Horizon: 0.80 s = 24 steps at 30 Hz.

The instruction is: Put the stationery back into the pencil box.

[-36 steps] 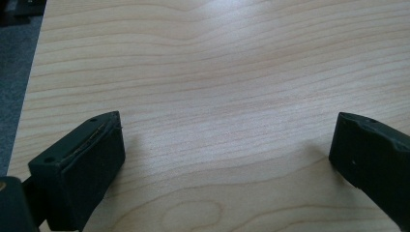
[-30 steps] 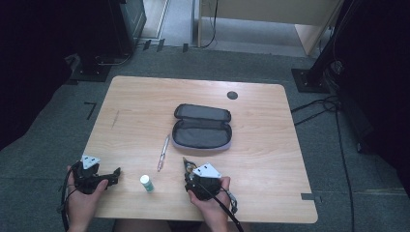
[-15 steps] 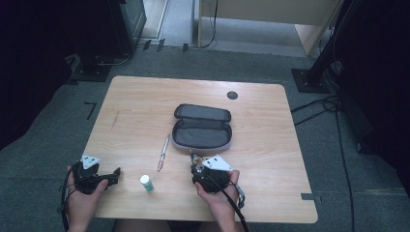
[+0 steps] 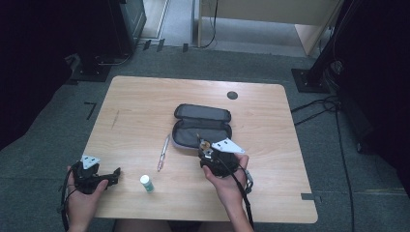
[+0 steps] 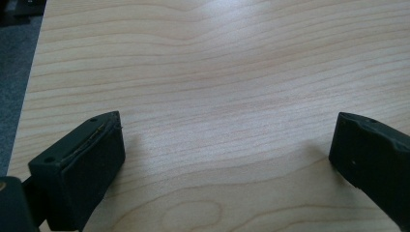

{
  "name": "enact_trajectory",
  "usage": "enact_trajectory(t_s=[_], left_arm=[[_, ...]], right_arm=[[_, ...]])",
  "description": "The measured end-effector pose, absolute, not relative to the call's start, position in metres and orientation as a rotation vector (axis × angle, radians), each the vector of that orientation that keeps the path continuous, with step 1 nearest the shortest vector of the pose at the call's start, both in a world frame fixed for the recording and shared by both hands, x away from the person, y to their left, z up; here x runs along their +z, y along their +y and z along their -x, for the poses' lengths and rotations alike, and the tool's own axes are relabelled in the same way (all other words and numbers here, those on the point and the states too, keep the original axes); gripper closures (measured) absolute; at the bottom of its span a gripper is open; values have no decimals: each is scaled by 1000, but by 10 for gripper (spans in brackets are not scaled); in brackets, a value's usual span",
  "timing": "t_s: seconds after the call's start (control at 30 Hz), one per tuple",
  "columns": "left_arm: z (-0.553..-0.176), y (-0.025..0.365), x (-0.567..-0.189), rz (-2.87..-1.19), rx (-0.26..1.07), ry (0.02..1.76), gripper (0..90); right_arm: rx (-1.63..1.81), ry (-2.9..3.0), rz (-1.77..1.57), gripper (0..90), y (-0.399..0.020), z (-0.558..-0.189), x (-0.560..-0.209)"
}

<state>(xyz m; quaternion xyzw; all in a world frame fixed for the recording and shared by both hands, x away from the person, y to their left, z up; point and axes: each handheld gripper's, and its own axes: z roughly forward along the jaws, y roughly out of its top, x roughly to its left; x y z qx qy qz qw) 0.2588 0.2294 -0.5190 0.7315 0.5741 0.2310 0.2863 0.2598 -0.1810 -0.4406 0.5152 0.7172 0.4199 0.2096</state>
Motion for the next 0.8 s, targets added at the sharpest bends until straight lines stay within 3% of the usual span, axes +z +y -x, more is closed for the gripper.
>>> enact_trajectory(t_s=[0.3,0.8], left_arm=[[-259,229,-519,-1956,617,1534,0],[-259,229,-519,-1963,615,1528,0]], right_arm=[[1109,1971,-1446,421,-187,-287,-434],[1015,1986,-1575,421,-190,-345,-464]])
